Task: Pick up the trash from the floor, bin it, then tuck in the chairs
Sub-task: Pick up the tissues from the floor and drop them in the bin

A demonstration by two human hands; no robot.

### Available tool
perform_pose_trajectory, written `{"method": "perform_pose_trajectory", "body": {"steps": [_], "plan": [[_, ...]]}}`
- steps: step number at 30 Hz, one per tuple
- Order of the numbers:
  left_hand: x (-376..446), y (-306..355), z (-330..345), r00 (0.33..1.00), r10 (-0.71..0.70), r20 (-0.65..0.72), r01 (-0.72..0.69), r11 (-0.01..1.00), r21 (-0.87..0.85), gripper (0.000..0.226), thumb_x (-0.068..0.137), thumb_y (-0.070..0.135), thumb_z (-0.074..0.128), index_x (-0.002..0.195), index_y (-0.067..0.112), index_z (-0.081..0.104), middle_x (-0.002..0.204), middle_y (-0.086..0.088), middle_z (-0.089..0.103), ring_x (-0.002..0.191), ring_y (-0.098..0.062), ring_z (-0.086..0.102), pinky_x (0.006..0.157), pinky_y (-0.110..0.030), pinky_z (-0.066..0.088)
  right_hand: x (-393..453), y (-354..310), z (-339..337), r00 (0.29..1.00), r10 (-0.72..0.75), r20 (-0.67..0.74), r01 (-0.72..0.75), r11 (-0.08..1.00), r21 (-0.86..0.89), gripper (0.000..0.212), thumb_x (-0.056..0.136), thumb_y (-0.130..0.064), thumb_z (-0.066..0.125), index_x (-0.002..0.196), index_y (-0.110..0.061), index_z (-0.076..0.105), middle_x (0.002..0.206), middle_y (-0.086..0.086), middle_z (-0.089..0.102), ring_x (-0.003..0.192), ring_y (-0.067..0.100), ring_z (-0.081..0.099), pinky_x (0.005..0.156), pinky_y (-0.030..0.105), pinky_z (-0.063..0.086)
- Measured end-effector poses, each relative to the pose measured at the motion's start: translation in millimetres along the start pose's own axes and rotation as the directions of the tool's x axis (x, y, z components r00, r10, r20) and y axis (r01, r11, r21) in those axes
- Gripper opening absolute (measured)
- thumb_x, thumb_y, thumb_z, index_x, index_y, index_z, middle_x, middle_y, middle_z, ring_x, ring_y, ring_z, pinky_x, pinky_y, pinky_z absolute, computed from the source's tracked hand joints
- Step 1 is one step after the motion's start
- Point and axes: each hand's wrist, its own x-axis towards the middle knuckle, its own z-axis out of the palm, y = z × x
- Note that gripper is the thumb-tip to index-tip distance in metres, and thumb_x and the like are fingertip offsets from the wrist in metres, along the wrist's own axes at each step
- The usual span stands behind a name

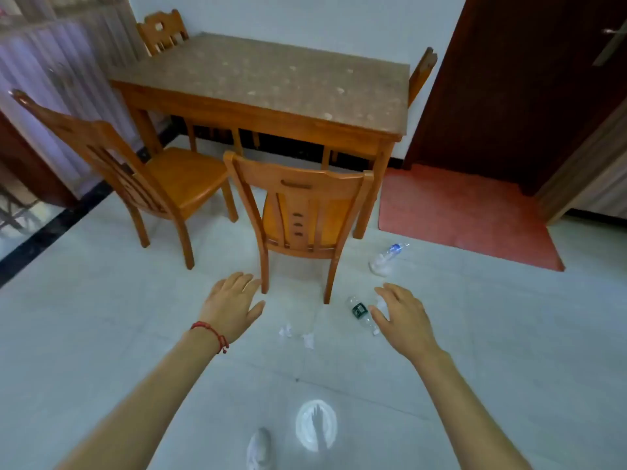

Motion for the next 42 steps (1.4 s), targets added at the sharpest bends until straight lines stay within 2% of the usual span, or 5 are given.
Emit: {"method": "perform_pose_trajectory", "body": {"steps": [11,24,30,35,42], "plan": [[94.5,-44.6,37.7,0.992,0.049,0.115,-0.047,0.999,-0.026,0.049,0.094,0.036,0.041,0.136,0.011,0.040,0.144,-0.008,0.040,0.135,-0.022,0.031,0.110,-0.034,0.023,86.5,-13.5,45.4,0.997,0.057,0.048,-0.057,0.998,0.002,0.046,0.095,-0.035,0.043,0.137,-0.016,0.041,0.147,0.004,0.037,0.136,0.018,0.031,0.110,0.033,0.024],[169.5,-64.6,123.0,0.970,0.029,0.240,0.002,0.992,-0.130,0.051,0.095,0.039,0.037,0.139,0.014,0.034,0.147,-0.006,0.035,0.138,-0.020,0.025,0.111,-0.032,0.021,156.9,1.2,107.8,0.987,0.131,0.089,-0.139,0.985,0.099,0.041,0.091,-0.027,0.055,0.127,-0.008,0.053,0.135,0.013,0.051,0.125,0.029,0.048,0.103,0.042,0.036],[176.4,-59.5,179.6,0.974,-0.015,0.228,0.055,0.984,-0.171,0.063,0.084,0.048,0.025,0.120,0.007,0.057,0.125,-0.014,0.060,0.119,-0.031,0.053,0.094,-0.043,0.045,183.4,30.3,156.5,0.986,0.115,0.121,-0.133,0.979,0.153,0.041,0.091,-0.027,0.054,0.128,-0.010,0.052,0.137,0.009,0.049,0.127,0.026,0.045,0.105,0.037,0.034],[175.5,-56.2,234.3,0.970,-0.063,0.234,0.112,0.974,-0.199,0.058,0.083,0.044,0.031,0.114,0.006,0.061,0.118,-0.015,0.063,0.112,-0.034,0.058,0.088,-0.046,0.048,196.5,54.5,211.0,0.974,0.118,0.194,-0.153,0.973,0.175,0.043,0.094,-0.030,0.048,0.134,-0.013,0.046,0.143,0.005,0.043,0.133,0.020,0.037,0.108,0.031,0.029],[183.4,-60.4,327.9,0.960,-0.102,0.262,0.166,0.958,-0.234,0.045,0.088,0.027,0.056,0.127,0.006,0.051,0.133,-0.014,0.052,0.128,-0.031,0.043,0.101,-0.043,0.037,213.7,79.2,298.6,0.959,0.123,0.256,-0.185,0.955,0.230,0.044,0.094,-0.030,0.047,0.135,-0.016,0.043,0.144,0.002,0.041,0.134,0.017,0.034,0.107,0.029,0.028]]}}
